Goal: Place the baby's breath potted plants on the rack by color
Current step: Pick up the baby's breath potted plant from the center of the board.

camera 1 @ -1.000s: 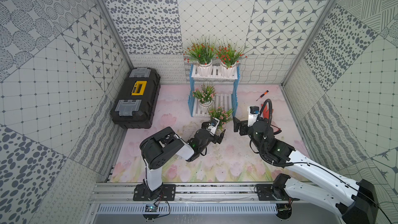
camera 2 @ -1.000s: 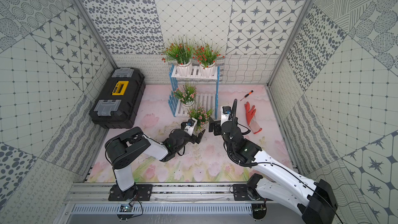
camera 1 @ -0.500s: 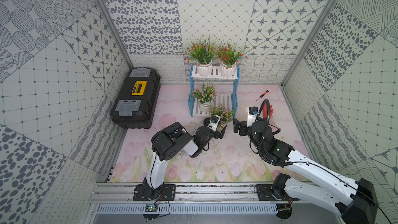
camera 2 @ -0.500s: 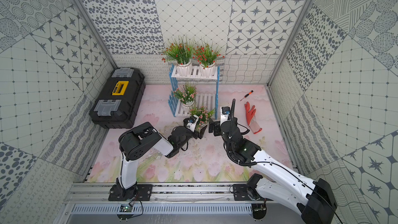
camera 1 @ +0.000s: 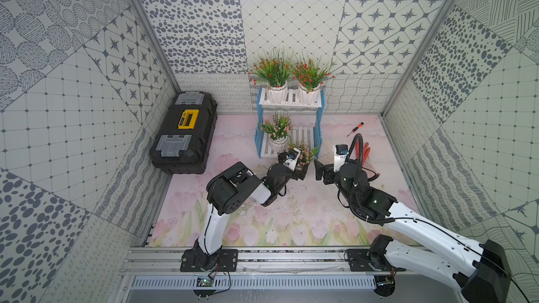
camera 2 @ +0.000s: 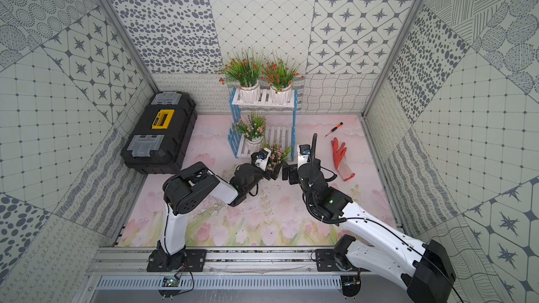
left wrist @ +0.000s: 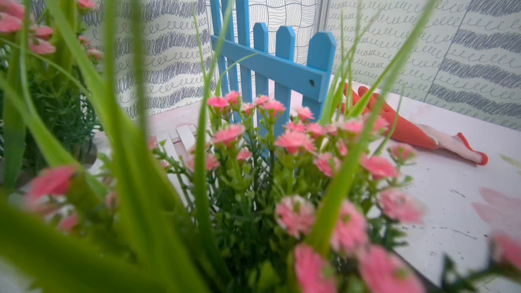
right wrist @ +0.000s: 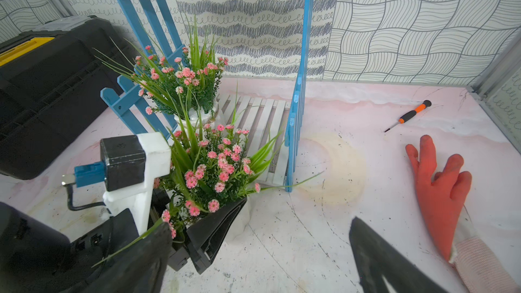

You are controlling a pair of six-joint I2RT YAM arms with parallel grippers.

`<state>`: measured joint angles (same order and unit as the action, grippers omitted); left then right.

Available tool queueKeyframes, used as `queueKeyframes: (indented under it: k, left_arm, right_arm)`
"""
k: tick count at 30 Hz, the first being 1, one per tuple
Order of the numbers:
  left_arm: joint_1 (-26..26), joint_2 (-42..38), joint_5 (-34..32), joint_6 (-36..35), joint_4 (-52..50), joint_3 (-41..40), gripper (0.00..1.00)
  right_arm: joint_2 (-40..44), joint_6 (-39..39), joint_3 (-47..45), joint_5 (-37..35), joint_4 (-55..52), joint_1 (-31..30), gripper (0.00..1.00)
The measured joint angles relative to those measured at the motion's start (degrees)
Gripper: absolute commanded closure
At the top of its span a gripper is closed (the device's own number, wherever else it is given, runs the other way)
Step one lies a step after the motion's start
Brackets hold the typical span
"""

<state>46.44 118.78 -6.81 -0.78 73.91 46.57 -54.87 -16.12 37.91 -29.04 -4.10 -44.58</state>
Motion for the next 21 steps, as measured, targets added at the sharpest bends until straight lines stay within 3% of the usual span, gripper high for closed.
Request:
queueKeyframes:
  k: [21]
  left_arm:
    - [0.85, -2.23, -1.42, 4.9, -5.66, -2.71, 0.01]
  right_arm:
    - [1.7, -0.22, -0.92, -0.2, 0.02, 0.04, 0.02]
